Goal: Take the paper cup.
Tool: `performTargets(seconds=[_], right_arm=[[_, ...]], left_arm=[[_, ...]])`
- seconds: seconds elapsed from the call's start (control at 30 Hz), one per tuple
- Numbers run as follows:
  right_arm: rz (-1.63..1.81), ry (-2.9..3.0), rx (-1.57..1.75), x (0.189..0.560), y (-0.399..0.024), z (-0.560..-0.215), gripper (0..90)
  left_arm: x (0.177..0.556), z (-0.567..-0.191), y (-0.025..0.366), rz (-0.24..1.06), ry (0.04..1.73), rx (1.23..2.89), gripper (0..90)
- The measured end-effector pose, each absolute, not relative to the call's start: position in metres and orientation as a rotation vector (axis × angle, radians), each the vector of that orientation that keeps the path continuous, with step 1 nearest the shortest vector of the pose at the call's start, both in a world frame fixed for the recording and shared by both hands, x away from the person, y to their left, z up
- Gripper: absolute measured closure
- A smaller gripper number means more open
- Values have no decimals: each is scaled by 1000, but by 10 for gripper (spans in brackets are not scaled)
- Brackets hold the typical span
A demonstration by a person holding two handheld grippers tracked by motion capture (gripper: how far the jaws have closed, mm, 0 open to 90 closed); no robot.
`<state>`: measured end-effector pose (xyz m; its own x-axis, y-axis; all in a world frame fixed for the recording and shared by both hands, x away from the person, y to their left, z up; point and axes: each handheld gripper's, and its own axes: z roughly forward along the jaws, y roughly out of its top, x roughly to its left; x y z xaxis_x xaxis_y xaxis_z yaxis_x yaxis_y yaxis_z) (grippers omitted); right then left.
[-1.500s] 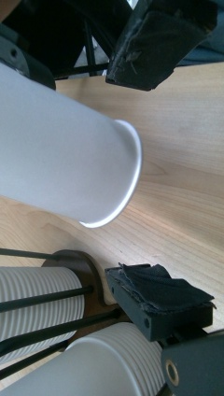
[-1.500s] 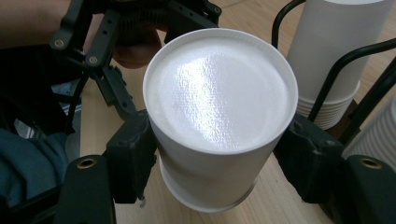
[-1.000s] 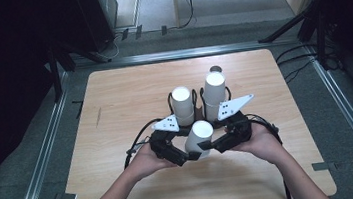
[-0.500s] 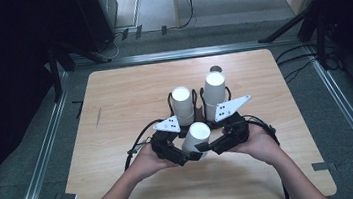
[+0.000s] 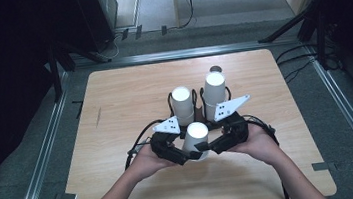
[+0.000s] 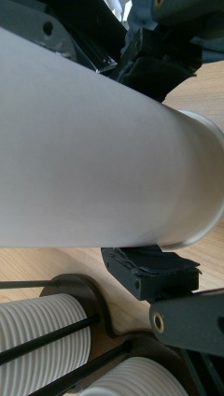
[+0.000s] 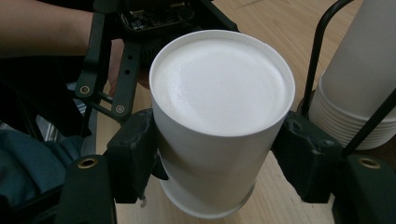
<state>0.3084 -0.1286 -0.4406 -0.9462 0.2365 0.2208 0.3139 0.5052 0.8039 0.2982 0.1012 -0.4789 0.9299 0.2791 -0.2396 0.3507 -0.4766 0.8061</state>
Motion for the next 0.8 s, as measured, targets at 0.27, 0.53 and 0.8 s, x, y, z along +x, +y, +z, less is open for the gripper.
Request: performTargets(seconds=[0.27, 0.53, 0.8], right_arm=[[-1447, -2656, -486, 308, -128, -441, 331], [-1460, -2646, -486, 309, -129, -441, 331], [-1466, -2629, -485, 310, -129, -442, 319]], left_arm=[[298, -478, 101, -74, 441, 2105, 256], [298, -476, 102, -71, 438, 2101, 279], [297, -475, 101, -71, 430, 2110, 283]])
